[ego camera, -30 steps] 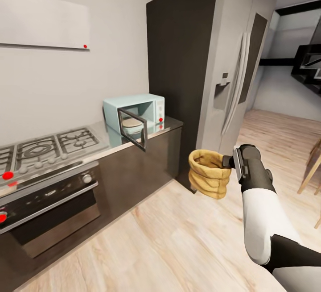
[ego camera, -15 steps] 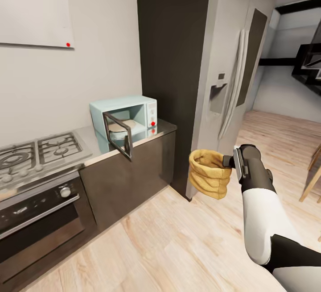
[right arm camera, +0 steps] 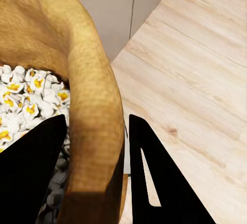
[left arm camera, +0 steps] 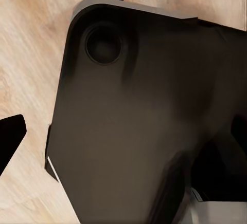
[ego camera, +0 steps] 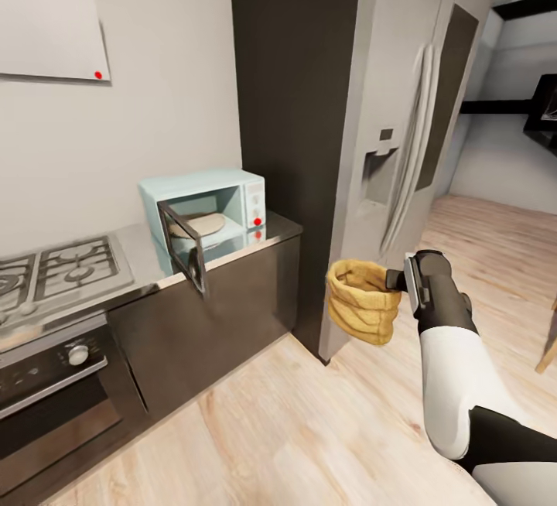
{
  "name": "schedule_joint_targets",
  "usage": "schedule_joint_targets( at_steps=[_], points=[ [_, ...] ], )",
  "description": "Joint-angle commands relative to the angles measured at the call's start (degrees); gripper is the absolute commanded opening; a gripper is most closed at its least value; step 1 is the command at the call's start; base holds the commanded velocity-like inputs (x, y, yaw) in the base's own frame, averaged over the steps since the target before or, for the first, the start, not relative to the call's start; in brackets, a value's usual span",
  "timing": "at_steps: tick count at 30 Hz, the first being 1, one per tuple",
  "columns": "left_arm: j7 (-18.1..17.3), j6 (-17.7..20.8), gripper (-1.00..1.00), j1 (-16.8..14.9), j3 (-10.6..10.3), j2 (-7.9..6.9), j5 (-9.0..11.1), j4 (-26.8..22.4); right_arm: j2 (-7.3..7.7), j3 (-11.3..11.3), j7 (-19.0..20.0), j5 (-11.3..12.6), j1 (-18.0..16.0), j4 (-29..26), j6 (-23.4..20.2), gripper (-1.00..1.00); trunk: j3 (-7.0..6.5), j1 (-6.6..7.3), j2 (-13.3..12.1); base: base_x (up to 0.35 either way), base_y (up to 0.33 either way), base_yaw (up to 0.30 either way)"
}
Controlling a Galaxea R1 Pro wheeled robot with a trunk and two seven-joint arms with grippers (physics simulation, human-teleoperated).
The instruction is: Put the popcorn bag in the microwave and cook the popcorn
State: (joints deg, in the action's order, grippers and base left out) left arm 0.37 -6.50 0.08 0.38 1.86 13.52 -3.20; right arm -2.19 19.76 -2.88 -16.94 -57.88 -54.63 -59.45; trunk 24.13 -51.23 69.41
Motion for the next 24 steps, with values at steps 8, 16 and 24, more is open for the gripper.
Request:
schedule_joint_targets(
  at_steps=[8, 16, 24],
  points=[
    [-0.01, -0.26, 1.00, 0.01, 0.06, -0.01, 0.37, -0.06, -0.29, 0.01, -0.28, 0.41, -0.04, 0.03, -0.19, -1.00, 0.05, -0.03, 0.03, 0.104, -0.074, 0.269],
    [0.06, -0.27, 1.00, 0.01, 0.06, 0.07, 0.37, -0.06, -0.71, 0.01, -0.28, 0.50, -0.04, 0.39, -0.22, -1.00, 0.05, -0.03, 0.03, 0.001, -0.001, 0.269],
    [0.07, -0.26, 1.00, 0.01, 0.06, 0.07, 0.37, -0.06, -0.71, 0.01, -0.28, 0.51, -0.04, 0.49, -0.22, -1.00, 0.05, -0.03, 0.03, 0.000, -0.219, 0.269]
  ],
)
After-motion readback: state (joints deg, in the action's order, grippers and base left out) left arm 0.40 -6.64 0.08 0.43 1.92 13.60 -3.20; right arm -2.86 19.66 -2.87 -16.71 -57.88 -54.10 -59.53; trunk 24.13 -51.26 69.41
